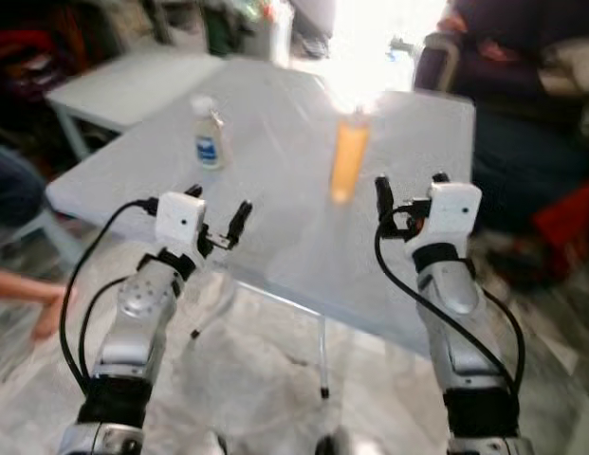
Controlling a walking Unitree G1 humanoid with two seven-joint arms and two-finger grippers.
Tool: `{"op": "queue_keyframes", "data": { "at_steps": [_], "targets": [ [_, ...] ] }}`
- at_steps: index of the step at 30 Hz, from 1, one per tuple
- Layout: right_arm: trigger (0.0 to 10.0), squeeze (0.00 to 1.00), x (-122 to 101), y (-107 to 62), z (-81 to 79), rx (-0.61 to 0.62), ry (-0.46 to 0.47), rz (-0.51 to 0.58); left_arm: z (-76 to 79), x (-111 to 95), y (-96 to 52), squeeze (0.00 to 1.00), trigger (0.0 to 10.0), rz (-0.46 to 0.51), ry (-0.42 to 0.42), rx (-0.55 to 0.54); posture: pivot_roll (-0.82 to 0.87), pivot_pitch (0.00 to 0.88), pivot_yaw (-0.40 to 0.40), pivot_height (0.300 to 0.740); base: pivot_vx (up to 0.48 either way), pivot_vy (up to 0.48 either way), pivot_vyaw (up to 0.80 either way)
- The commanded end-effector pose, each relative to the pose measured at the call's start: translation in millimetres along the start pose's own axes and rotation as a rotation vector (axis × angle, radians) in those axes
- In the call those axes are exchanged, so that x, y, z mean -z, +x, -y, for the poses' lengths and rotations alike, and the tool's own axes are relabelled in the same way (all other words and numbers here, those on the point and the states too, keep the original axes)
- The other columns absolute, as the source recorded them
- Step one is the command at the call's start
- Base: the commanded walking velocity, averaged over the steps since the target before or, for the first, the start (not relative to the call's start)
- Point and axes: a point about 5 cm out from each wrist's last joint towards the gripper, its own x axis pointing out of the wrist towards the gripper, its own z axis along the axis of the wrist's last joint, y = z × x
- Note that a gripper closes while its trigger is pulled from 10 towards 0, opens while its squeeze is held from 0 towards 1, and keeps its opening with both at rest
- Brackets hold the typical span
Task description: Restocking fridge
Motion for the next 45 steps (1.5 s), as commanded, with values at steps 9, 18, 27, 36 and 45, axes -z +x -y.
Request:
{"op": "queue_keyframes", "data": {
  "at_steps": [9,18,27,36,45],
  "targets": [
    [10.0,0.0,10.1,-24.7,-3.1,0.022,0.043,-0.019,-5.2,-4.8,-3.2,0.0,10.0,0.002,-0.001,0.001,-0.04,0.023,0.006,0.74,0.196,0.295,0.0],
    [10.0,0.0,17.5,-32.1,-17.0,0.006,0.062,-0.053,-7.7,-1.7,1.1,0.0,10.0,-0.009,0.004,-0.029,-0.03,0.0,0.009,0.74,0.258,0.405,-0.1],
    [10.0,0.0,2.9,-28.6,-20.7,0.011,0.057,-0.014,-13.9,-6.7,-4.0,0.0,10.0,-0.014,0.01,-0.072,-0.05,0.036,0.005,0.74,0.145,0.111,-0.64],
    [10.0,0.0,5.4,-31.4,-23.1,-0.02,0.046,-0.029,-3.6,-3.5,-3.8,0.0,10.0,0.014,-0.056,-0.076,-0.06,0.011,-0.012,0.74,0.068,0.0,-0.72],
    [10.0,0.0,3.7,-27.5,-19.2,-0.026,0.03,-0.02,2.0,0.0,-2.0,0.0,10.0,0.005,-0.072,-0.066,-0.07,0.0,-0.017,0.74,0.435,0.0,0.0]
  ]
}}
